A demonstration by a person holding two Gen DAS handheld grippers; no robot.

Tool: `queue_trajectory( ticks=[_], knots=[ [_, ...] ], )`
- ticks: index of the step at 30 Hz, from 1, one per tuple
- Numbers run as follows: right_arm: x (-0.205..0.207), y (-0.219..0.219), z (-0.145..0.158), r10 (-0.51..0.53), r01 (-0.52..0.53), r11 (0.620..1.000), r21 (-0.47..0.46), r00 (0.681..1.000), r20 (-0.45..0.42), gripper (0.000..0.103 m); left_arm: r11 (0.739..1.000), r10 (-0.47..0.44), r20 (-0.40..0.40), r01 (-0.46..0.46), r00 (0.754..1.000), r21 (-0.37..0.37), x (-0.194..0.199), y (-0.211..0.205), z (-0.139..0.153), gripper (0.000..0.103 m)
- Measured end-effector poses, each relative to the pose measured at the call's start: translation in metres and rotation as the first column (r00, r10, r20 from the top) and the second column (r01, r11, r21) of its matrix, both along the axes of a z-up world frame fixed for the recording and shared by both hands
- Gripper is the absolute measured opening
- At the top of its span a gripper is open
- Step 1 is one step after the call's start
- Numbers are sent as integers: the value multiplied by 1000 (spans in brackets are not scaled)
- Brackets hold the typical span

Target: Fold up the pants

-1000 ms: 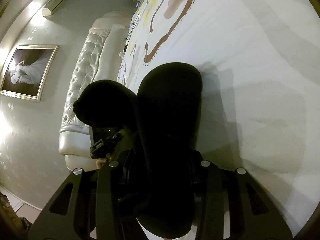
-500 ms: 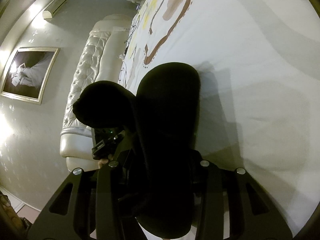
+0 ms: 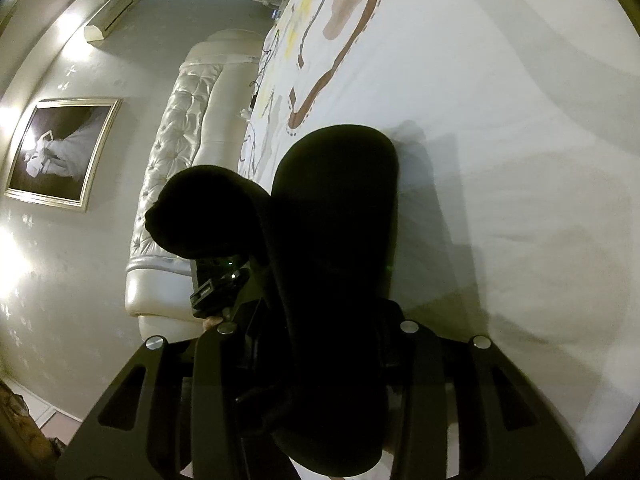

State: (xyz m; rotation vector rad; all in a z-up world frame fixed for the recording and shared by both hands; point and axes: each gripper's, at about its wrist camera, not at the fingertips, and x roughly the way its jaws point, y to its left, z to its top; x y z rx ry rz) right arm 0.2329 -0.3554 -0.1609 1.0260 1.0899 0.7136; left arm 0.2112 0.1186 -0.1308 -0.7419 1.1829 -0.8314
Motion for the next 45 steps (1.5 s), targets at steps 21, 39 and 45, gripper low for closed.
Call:
queue_trajectory(
  ticks=[21, 39, 45],
  knots=[
    [-9, -16, 2, -53, 53, 999, 4, 998, -29, 41, 992, 126, 24, -126, 992, 6, -9, 10, 22, 78],
    [-78, -71, 6, -265, 262, 964, -53, 963, -55, 48, 878, 219, 250, -303, 943, 371, -100, 22, 38, 79],
    [-126, -75, 5, -332, 327, 942, -79, 942, -54, 50, 834, 253, 288, -359, 924, 420, -154, 19, 34, 79]
  ],
)
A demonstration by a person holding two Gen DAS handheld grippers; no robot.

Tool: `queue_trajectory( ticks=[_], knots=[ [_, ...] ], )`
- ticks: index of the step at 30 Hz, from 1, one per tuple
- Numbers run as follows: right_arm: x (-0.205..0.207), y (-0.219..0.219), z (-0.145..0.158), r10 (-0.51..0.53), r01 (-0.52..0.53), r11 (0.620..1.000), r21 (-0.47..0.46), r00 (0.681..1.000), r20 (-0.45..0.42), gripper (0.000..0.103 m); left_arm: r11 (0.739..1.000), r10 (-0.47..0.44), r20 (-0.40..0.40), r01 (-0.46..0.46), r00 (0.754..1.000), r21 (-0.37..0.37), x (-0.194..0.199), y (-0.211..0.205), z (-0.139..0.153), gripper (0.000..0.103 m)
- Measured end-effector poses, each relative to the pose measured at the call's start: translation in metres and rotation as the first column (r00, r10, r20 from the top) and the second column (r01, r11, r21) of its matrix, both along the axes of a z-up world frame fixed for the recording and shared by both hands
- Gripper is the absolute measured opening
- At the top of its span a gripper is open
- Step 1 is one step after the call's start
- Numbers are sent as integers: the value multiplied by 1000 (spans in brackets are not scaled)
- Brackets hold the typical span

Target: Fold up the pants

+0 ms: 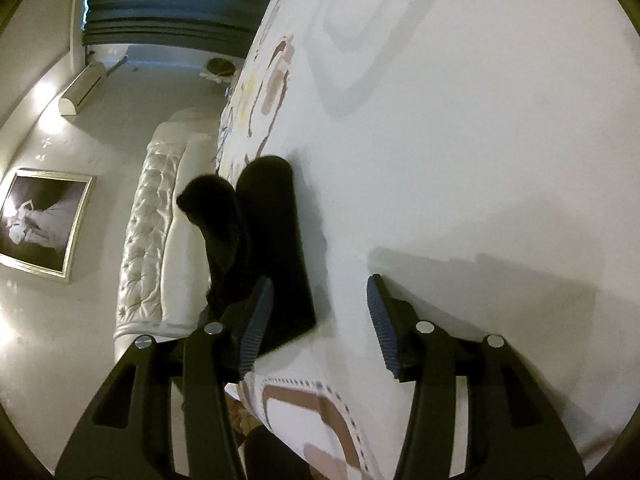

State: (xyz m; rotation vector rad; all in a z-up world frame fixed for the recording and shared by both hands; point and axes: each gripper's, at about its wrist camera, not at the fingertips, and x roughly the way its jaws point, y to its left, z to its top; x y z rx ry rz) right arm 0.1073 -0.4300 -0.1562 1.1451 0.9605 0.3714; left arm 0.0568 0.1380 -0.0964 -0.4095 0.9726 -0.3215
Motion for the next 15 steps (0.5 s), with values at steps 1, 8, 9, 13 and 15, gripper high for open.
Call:
queue_trajectory(
  ticks=[1, 8, 9, 13, 15],
  knots=[
    [-9, 2, 1, -7, 7, 1000, -14, 1000, -1, 51, 1000, 4, 2, -4, 1000, 4, -4, -2, 3, 79],
    [-63, 48, 27, -36, 37, 965, -261, 999, 10, 71, 999, 34, 31, -34, 999, 21, -58, -26, 12, 79],
    [-72, 60, 33, -36, 39, 944, -327, 999, 14, 72, 999, 35, 39, -36, 999, 32, -64, -31, 13, 79],
    [-97, 103, 46, -11, 18, 849, -528, 1000, 16, 74, 993, 46, 88, -55, 995, 109, -86, -56, 24, 82],
    [-107, 125, 52, 0, 12, 782, -623, 1000, 20, 74, 987, 61, 124, -78, 990, 141, -95, -67, 30, 85]
  ],
)
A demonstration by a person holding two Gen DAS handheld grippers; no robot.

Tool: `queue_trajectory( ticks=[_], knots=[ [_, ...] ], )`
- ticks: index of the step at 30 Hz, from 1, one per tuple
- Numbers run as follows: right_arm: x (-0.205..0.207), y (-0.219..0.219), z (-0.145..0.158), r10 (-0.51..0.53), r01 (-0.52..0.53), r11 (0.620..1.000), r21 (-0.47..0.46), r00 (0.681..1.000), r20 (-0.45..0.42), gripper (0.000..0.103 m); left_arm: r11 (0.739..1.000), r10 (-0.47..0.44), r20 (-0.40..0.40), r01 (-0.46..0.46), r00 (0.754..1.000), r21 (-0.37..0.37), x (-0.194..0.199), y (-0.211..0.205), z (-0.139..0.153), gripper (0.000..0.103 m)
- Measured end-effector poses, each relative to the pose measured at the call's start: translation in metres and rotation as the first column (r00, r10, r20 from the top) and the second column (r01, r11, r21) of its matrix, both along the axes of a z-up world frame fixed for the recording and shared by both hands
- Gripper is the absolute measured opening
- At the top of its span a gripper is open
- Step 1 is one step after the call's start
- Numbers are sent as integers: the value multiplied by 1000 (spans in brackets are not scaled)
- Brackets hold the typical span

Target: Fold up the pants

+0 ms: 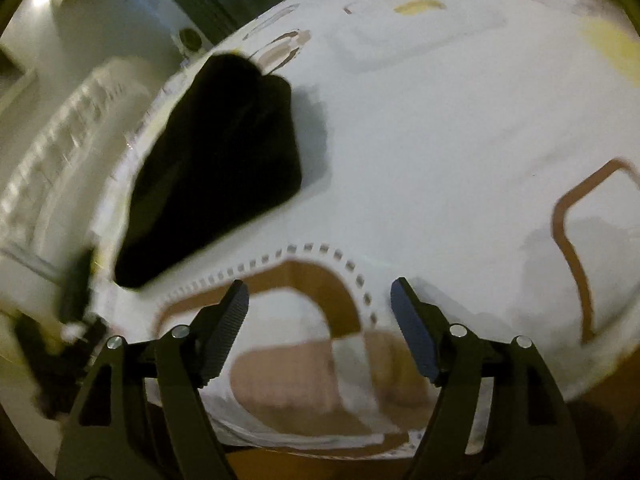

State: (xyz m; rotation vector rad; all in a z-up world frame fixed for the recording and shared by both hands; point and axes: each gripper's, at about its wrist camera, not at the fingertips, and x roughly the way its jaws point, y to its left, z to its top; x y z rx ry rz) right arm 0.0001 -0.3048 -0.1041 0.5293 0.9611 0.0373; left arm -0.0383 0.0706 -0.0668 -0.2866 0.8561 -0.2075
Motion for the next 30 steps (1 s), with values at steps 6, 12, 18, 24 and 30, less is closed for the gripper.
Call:
queue_trajectory(
  ticks=[6, 12, 18, 24, 30],
  knots=[
    [-17, 60, 21, 87, -71, 962, -263, 995, 48, 74, 991, 9, 50, -15, 999, 136, -21, -27, 7, 85],
    [-29, 82, 37, 134, -93, 931, -353, 986, 95, 74, 983, -27, 75, 13, 997, 181, -38, -36, 9, 85],
    [-28, 82, 42, 136, -95, 939, -330, 985, 103, 75, 975, -33, 74, 16, 997, 221, -48, -36, 10, 85],
    [-33, 83, 43, 136, -96, 943, -318, 985, 105, 75, 973, -24, 69, 7, 997, 232, -53, -38, 9, 85],
    [-34, 84, 43, 143, -105, 946, -307, 984, 104, 75, 968, -31, 67, 13, 997, 250, -54, -43, 10, 85]
  ],
)
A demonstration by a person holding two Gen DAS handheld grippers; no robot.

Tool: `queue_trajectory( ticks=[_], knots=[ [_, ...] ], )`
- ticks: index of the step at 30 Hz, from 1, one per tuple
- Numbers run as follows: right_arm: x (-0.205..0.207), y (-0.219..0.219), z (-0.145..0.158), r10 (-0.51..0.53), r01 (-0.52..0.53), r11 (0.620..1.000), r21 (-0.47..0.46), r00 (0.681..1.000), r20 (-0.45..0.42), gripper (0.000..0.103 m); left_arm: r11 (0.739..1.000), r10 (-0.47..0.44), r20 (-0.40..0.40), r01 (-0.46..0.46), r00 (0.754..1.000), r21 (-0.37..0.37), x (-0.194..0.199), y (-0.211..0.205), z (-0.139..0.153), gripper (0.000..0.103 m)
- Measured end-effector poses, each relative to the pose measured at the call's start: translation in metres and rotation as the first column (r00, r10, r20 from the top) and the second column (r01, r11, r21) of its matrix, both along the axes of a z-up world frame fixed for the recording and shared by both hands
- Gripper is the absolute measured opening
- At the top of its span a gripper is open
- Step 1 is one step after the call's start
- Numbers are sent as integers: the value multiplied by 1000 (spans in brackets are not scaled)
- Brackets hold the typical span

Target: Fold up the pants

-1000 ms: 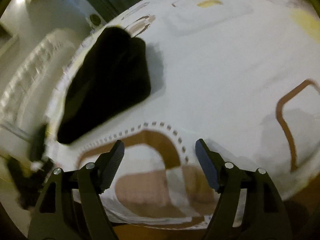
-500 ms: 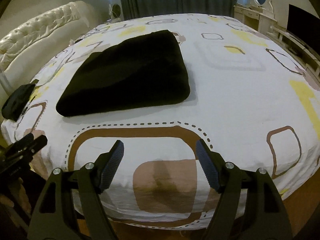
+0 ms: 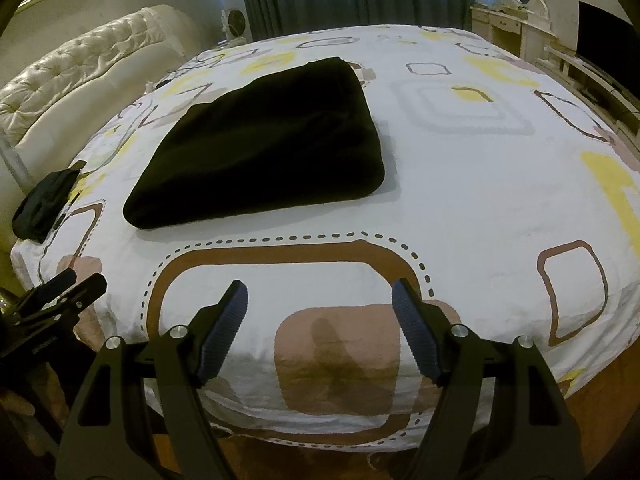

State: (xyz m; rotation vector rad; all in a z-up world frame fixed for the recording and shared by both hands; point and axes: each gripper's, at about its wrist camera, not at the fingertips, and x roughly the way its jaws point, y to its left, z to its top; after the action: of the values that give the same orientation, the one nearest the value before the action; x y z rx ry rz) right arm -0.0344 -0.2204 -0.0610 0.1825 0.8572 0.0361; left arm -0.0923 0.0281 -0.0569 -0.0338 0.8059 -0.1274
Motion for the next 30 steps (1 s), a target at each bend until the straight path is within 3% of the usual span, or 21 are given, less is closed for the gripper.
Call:
queue_trajectory(
  ticks=[15, 21, 30],
  knots=[
    [-3, 0, 2, 8, -8, 1000, 25, 1000, 1, 75, 999, -34, 29, 34, 999, 0, -4, -11, 10, 86],
    [-5, 2, 3, 13, -13, 999, 31, 1000, 2, 75, 999, -22, 17, 22, 1000, -39, -3, -7, 12, 86],
    [-6, 4, 3, 19, -19, 999, 42, 1000, -3, 75, 1000, -19, 20, 19, 1000, -9, -2, -9, 13, 86]
  ],
)
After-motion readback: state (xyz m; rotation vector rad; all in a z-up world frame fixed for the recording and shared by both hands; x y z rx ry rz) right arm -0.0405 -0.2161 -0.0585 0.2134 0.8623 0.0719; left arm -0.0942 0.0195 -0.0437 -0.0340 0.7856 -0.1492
